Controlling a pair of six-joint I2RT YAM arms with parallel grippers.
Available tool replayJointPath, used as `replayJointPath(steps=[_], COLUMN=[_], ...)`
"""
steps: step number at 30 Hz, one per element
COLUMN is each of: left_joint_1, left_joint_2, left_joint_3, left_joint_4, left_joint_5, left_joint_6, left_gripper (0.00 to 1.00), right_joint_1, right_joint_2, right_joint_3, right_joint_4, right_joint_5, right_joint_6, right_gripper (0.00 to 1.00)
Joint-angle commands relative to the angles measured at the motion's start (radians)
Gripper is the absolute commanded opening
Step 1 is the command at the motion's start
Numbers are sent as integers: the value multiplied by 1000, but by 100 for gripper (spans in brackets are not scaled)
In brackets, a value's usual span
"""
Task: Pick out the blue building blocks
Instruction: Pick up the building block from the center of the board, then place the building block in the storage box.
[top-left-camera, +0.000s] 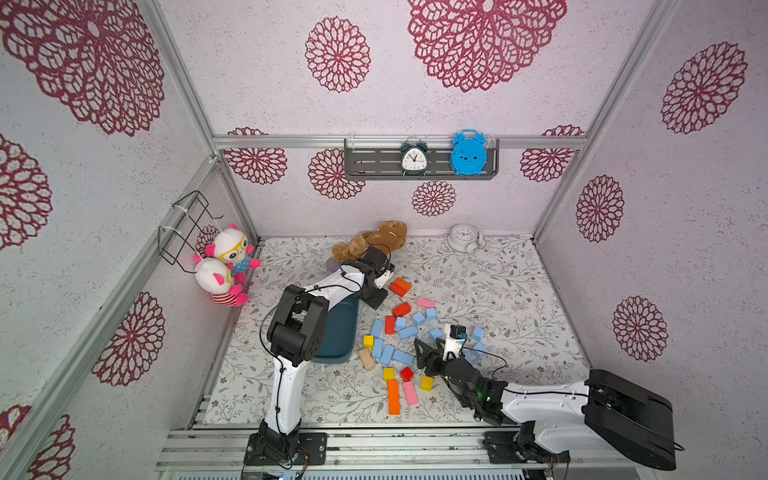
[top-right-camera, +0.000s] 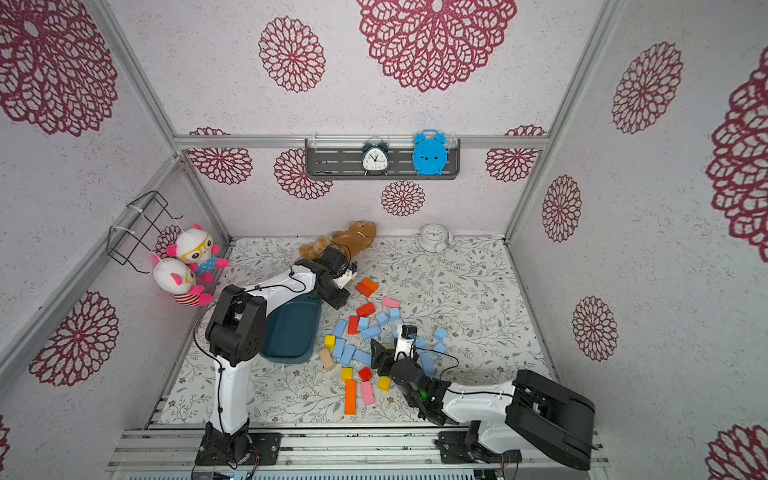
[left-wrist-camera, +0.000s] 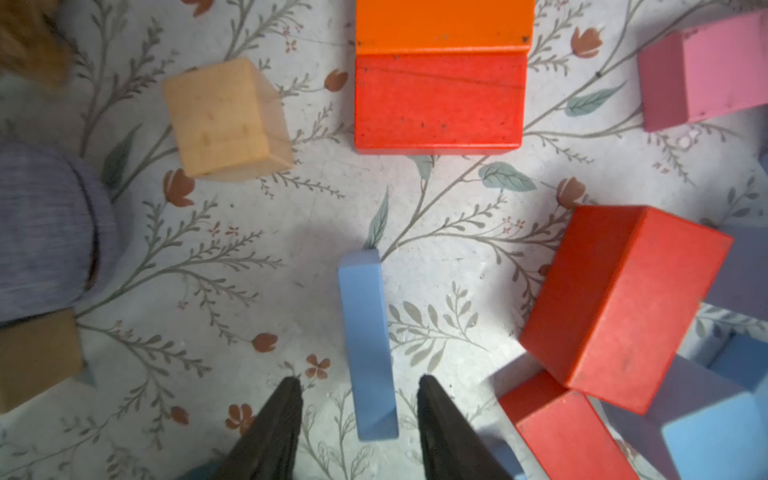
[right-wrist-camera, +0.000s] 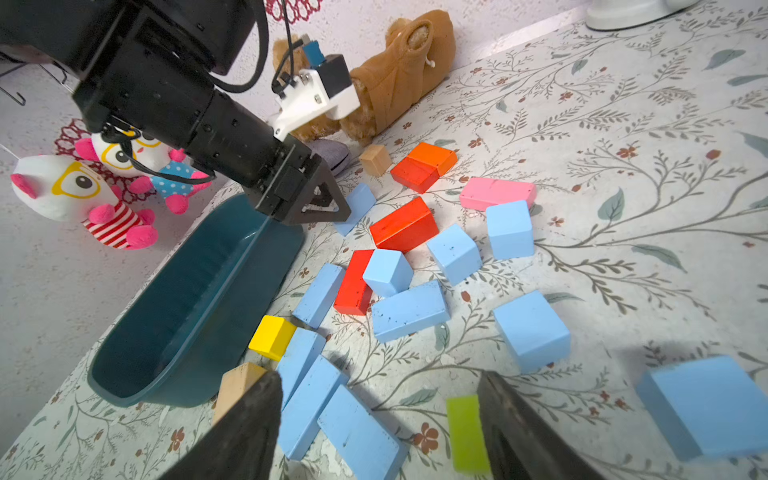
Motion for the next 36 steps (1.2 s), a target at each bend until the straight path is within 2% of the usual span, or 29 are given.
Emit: replayJointPath(steps=[1, 6, 8, 11, 13, 18, 25, 29, 36], left_joint_1=[-7, -2, 2, 11, 19, 102, 375, 466, 474], left_joint_2=[23, 20, 2, -55, -108, -318, -617, -636, -548], left_joint_3=[22, 33, 36, 20, -8, -156, -485, -615, -680], left_joint_4=[-2, -5, -11, -14, -3, 82, 316, 386, 466], left_joint_5=[39, 78, 123, 196, 238, 356, 600, 698, 756], left_joint_6=[-34, -72, -93, -129, -151, -245, -460, -516, -567], left_gripper=[43, 29, 20, 8, 4, 3, 3, 4, 4], right_joint_1=[7, 8, 8, 10, 9, 10, 11, 11, 11], right_joint_2=[-35, -50, -57, -57, -43, 5, 82, 119, 105], right_joint_3=[-11, -22, -26, -32, -37, -19, 45, 55, 56], right_joint_4=[11, 19, 26, 46, 78, 161, 220, 255, 214], right_joint_5=[25, 26, 24, 30, 31, -6, -75, -87, -64], right_joint_6=[11, 11, 5, -4, -9, -44, -86, -88, -90], right_gripper=[74, 70, 69, 67, 67, 67, 66, 66, 66])
